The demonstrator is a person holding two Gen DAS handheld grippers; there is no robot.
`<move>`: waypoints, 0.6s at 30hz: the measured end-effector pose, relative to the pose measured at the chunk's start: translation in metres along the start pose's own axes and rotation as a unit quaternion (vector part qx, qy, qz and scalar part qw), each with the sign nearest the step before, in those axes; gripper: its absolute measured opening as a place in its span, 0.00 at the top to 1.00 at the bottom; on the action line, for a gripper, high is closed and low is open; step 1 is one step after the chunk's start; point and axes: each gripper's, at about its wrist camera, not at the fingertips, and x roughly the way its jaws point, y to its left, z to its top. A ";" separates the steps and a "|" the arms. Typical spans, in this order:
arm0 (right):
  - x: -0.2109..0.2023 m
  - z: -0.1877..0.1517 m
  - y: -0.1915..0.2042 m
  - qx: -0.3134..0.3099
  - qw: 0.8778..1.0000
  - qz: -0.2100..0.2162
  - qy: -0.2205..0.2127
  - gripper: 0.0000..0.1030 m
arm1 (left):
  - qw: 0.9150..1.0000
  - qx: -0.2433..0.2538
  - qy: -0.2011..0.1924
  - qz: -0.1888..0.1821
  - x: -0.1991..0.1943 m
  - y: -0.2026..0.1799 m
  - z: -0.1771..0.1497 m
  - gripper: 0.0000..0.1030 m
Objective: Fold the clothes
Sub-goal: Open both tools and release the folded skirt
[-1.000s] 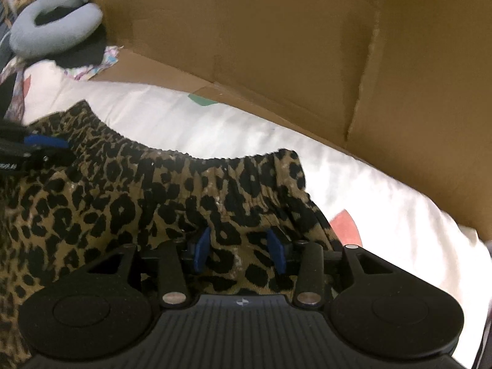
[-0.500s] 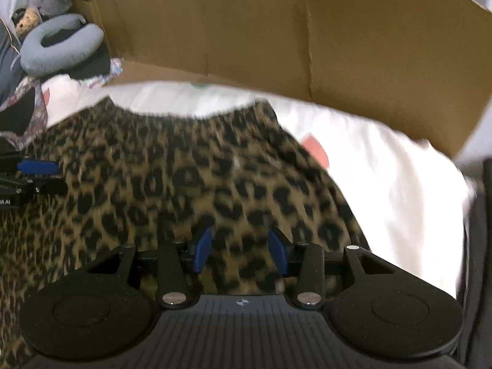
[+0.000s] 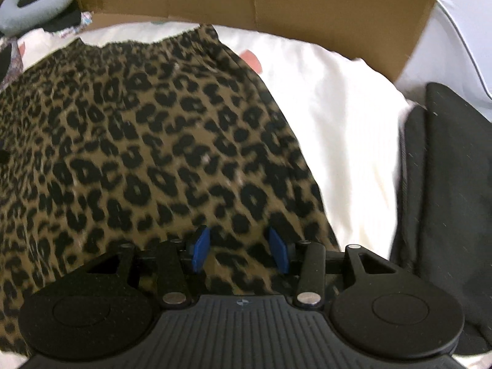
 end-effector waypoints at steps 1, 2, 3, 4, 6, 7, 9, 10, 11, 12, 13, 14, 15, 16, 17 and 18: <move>-0.003 -0.003 -0.003 0.004 1.000 -0.002 0.003 0.52 | 1.000 -0.003 0.002 0.000 -0.004 0.001 -0.002 0.51; -0.008 -0.007 -0.006 0.011 1.000 -0.003 0.004 0.52 | 1.000 -0.007 0.004 0.000 -0.009 0.003 -0.004 0.51; -0.013 -0.010 -0.010 0.019 1.000 -0.003 0.005 0.52 | 1.000 -0.011 0.004 0.001 -0.014 0.005 -0.007 0.51; -0.018 -0.012 -0.014 0.025 1.000 0.000 0.002 0.52 | 1.000 -0.015 0.004 0.002 -0.020 0.007 -0.009 0.51; -0.031 -0.017 -0.020 0.036 0.999 0.004 -0.008 0.52 | 1.000 -0.024 0.003 0.002 -0.032 0.011 -0.012 0.50; -0.038 -0.019 -0.023 0.042 0.999 0.006 -0.014 0.52 | 1.000 -0.029 0.002 0.003 -0.038 0.014 -0.015 0.50; -0.051 -0.023 -0.029 0.059 0.998 0.012 -0.027 0.52 | 0.999 -0.038 0.001 0.004 -0.050 0.019 -0.020 0.49; -0.058 -0.024 -0.032 0.067 0.997 0.017 -0.033 0.52 | 0.999 -0.043 0.000 0.006 -0.056 0.021 -0.022 0.48; -0.064 -0.026 -0.035 0.076 0.996 0.022 -0.040 0.52 | 0.999 -0.050 -0.001 0.007 -0.062 0.023 -0.025 0.47; -0.070 -0.029 -0.038 0.085 0.995 0.028 -0.047 0.52 | 0.998 -0.058 -0.002 0.008 -0.068 0.026 -0.029 0.46; -0.076 -0.033 -0.040 0.093 0.994 0.033 -0.052 0.52 | 0.998 -0.067 -0.003 0.008 -0.073 0.028 -0.033 0.45; -0.081 -0.036 -0.043 0.101 0.993 0.037 -0.057 0.52 | 0.997 -0.078 -0.004 0.007 -0.079 0.030 -0.037 0.44; -0.085 -0.040 -0.045 0.108 0.991 0.040 -0.061 0.52 | 0.996 -0.088 -0.004 0.006 -0.083 0.032 -0.041 0.43; -0.088 -0.044 -0.047 0.115 0.990 0.043 -0.064 0.52 | 0.995 -0.098 -0.005 0.005 -0.088 0.034 -0.047 0.42; -0.091 -0.048 -0.050 0.123 0.989 0.046 -0.066 0.52 | 0.994 -0.108 -0.005 0.004 -0.092 0.036 -0.052 0.41; -0.095 -0.054 -0.052 0.132 0.988 0.051 -0.068 0.52 | 0.993 -0.117 -0.005 0.003 -0.096 0.038 -0.057 0.40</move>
